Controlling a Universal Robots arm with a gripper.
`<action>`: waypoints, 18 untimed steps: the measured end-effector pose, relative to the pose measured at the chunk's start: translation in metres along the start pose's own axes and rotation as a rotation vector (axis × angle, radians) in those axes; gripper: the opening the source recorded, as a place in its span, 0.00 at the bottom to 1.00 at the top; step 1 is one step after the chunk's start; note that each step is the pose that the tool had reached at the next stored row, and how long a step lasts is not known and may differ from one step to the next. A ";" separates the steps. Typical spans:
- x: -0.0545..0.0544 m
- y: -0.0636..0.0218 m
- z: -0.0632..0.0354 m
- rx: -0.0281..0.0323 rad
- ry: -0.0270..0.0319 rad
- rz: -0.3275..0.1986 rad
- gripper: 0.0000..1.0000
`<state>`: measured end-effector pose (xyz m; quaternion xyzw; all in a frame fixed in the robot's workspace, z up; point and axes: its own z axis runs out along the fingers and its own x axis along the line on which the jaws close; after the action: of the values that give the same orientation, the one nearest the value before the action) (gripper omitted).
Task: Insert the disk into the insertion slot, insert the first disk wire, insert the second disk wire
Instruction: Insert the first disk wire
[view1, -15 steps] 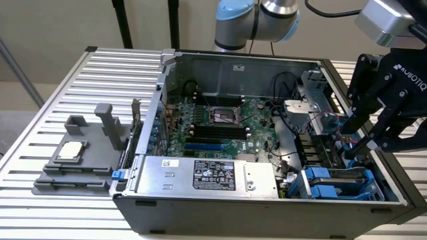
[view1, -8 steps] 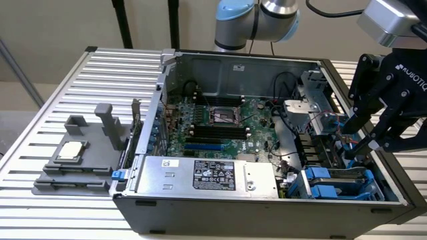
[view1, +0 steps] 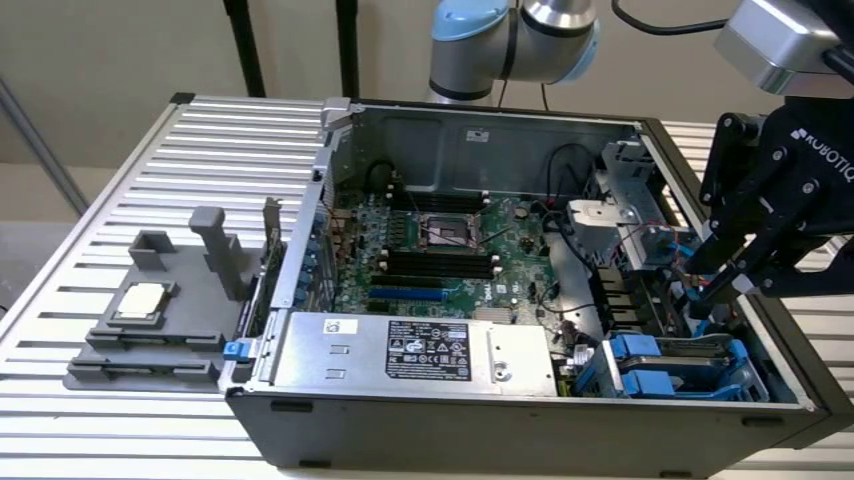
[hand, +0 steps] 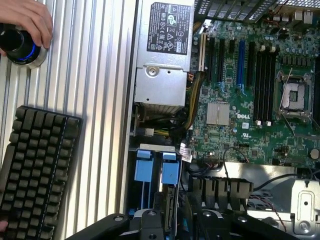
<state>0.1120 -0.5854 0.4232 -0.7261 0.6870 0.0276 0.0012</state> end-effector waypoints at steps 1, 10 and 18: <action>0.000 0.0000 0.0000 0.0000 -0.0001 0.000 0.31; 0.000 -0.0001 0.0001 0.0003 0.0002 0.000 0.31; -0.007 -0.0297 0.0122 0.0005 0.0005 0.000 0.31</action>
<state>0.1407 -0.5767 0.4101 -0.7262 0.6869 0.0273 0.0012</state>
